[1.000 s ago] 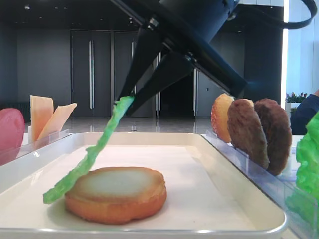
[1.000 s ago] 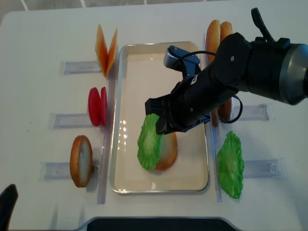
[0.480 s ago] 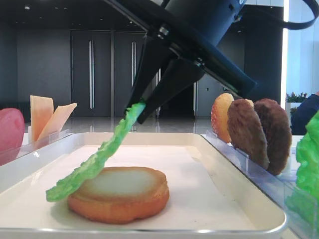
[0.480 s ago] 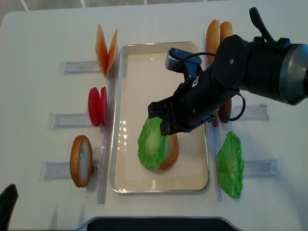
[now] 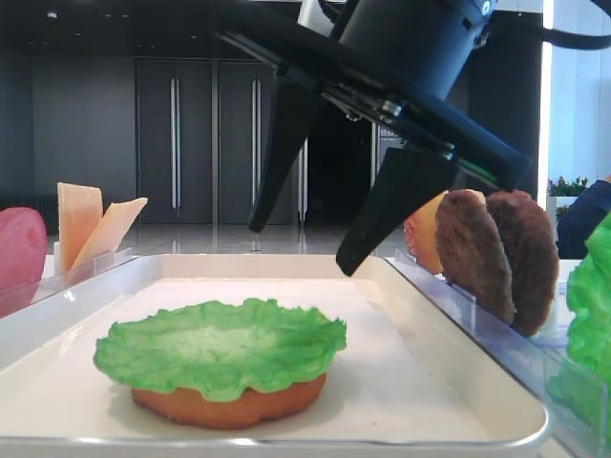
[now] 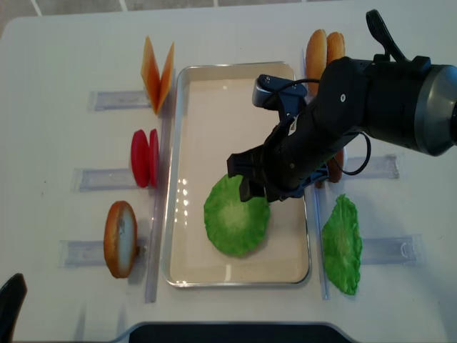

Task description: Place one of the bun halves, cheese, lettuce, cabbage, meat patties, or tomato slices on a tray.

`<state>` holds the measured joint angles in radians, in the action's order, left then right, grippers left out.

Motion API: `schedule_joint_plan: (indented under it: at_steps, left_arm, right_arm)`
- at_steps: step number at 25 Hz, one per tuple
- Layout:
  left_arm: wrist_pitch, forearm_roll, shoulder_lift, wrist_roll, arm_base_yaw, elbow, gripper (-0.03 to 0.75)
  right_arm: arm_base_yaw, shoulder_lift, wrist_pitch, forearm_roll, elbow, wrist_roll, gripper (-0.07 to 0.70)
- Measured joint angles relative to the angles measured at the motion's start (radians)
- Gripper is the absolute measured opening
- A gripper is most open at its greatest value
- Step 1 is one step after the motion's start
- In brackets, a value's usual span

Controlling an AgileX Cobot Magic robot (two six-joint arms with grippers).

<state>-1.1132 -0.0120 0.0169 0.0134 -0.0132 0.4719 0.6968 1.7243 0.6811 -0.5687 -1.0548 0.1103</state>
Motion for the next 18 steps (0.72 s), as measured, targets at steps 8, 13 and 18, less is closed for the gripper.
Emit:
schedule_joint_plan:
  at_steps: [8,13,18]
  left_arm:
    - [0.0,0.0,0.0,0.005,0.0,0.0,0.578]
    - [0.0,0.0,0.0,0.005,0.0,0.0,0.578]
    - [0.0,0.0,0.0,0.005,0.0,0.0,0.578]
  right_arm:
    - [0.0,0.0,0.057,0.155,-0.007,0.153,0.412]
    - [0.0,-0.022,0.156,0.293,-0.052,0.256,0.414]
    - [-0.001,-0.05,0.241,0.333,-0.096,0.295,0.414]
